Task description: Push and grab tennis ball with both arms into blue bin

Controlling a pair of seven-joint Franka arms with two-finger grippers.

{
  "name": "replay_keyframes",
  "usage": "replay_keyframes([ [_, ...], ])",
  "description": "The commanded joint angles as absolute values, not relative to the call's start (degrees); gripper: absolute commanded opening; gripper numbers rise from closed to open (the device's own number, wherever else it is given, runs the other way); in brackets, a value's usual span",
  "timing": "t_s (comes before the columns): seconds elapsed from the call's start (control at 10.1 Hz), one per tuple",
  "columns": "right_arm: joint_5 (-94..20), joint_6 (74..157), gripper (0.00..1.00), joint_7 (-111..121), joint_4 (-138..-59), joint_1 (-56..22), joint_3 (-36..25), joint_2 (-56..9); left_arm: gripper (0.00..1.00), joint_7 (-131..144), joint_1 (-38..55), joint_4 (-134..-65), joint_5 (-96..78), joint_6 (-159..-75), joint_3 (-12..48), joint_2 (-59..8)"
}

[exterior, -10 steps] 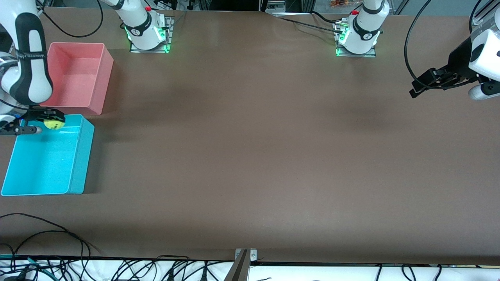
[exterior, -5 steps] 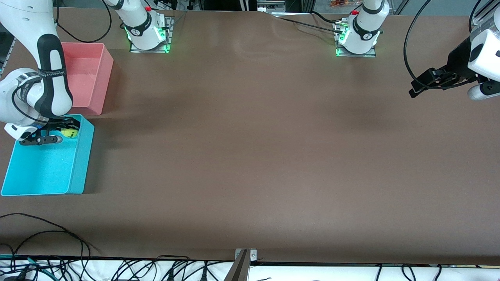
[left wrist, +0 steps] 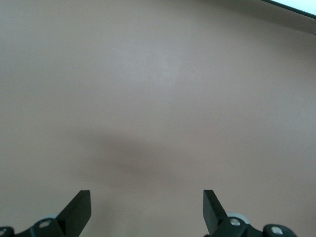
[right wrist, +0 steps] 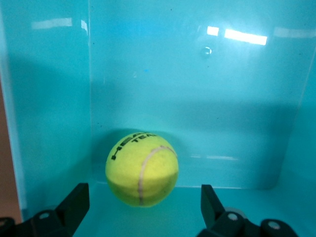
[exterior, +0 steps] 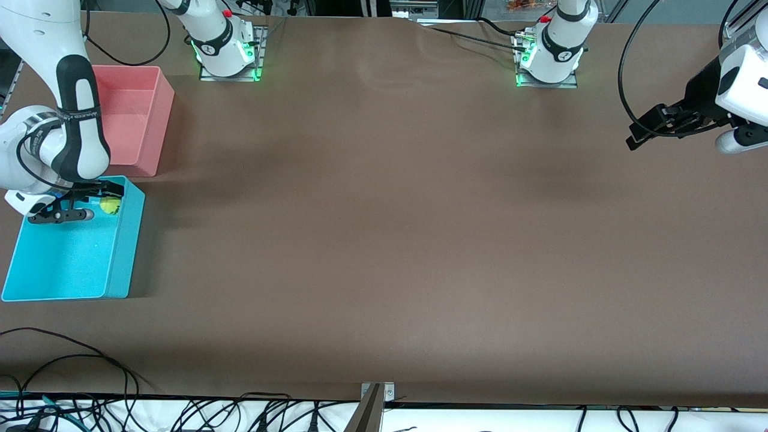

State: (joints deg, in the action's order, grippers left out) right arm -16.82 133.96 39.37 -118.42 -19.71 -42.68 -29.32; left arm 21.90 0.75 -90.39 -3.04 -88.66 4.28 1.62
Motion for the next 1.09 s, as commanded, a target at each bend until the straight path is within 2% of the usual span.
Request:
replay_keyframes([
  [0.0,-18.0,129.2,1.0,41.1,-114.9,-19.4,-43.2,-28.8,1.0,22.5,1.4,-88.4,-2.7,-87.2,4.0,0.8],
  [0.3,-17.9,112.0,1.0,40.5,-101.7,-19.3,-48.0,-28.3,1.0,22.5,1.5,-88.4,-2.7,-87.1,4.2,0.8],
  [0.59,-18.0,90.8,1.0,34.9,-85.0,-19.8,-50.9,-28.0,1.0,22.5,1.5,-88.4,-2.9,-87.1,4.2,0.9],
  [0.99,-17.8,79.7,1.0,25.4,-73.4,-23.2,-50.9,-28.0,1.0,22.5,1.8,-87.6,-2.8,-87.2,4.2,0.8],
])
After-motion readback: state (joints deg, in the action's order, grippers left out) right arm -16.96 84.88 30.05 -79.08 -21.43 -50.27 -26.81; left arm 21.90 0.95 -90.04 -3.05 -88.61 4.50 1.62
